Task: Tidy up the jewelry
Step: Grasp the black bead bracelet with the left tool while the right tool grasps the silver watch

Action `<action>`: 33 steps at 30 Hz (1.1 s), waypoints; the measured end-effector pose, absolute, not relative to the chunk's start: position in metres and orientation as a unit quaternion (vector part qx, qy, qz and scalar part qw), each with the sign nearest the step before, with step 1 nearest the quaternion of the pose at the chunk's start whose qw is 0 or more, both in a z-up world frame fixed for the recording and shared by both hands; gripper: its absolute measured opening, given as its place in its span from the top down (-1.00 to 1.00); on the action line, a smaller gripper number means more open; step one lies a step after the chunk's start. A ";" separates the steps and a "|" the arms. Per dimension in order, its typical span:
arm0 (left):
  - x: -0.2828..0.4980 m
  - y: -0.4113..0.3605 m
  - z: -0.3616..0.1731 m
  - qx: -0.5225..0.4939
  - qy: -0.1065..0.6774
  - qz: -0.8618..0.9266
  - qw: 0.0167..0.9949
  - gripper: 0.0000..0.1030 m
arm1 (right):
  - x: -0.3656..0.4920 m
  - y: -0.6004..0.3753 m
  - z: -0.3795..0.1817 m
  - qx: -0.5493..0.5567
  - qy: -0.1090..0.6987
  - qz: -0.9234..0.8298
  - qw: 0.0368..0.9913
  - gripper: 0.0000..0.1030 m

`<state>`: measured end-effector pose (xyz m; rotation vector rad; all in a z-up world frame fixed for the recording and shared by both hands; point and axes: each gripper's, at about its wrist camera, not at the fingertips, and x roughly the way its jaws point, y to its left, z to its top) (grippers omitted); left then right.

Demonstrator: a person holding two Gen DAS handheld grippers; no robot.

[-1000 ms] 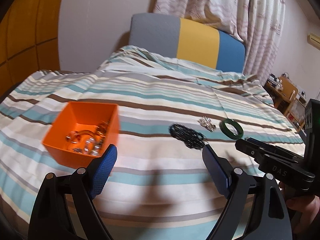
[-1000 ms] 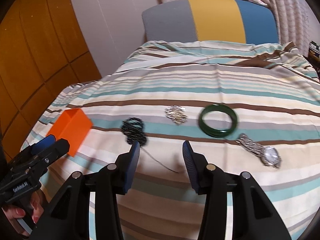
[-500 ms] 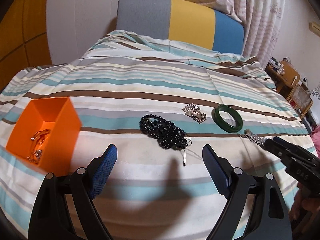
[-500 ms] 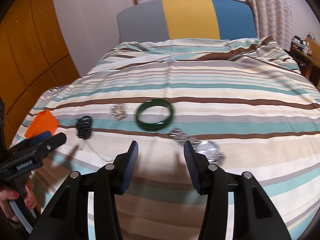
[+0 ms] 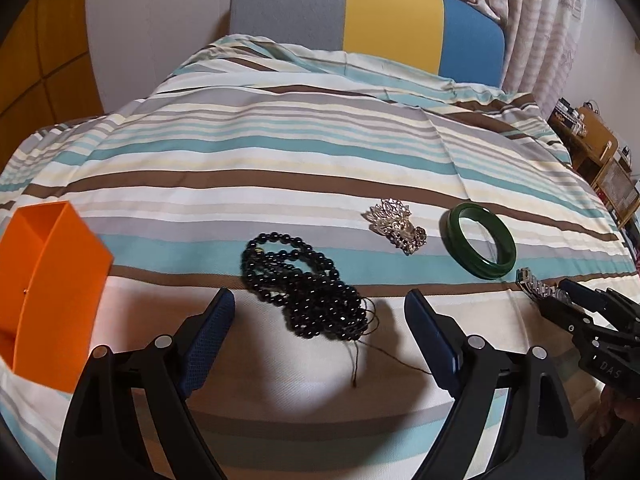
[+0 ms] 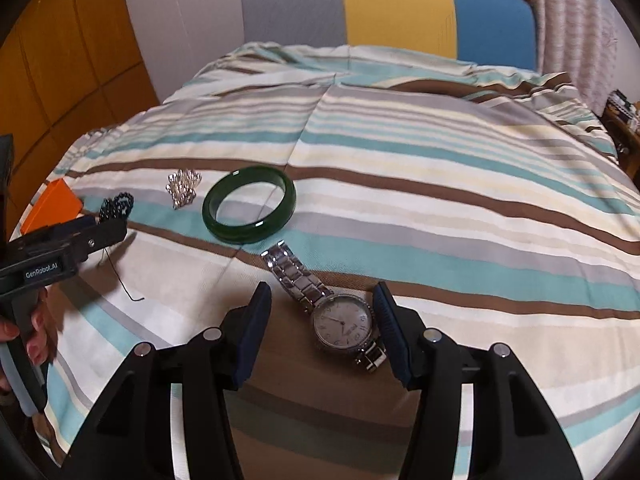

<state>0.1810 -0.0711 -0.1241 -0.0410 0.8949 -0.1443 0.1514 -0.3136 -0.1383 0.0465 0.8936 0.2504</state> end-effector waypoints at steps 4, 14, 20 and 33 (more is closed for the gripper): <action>0.184 -0.074 -0.126 -0.014 0.433 -0.069 0.899 -0.60 | 0.153 -0.316 -0.140 0.029 0.435 0.122 0.891 0.01; 0.188 -0.075 -0.128 -0.005 0.434 -0.065 0.899 -0.41 | 0.148 -0.313 -0.139 0.044 0.440 0.140 0.886 0.25; 0.190 -0.079 -0.129 0.008 0.437 -0.063 0.897 -0.43 | 0.160 -0.305 -0.140 0.015 0.447 0.132 0.885 0.24; 0.193 -0.074 -0.126 0.014 0.426 -0.058 0.903 0.38 | 0.148 -0.297 -0.134 0.017 0.417 0.107 0.903 0.43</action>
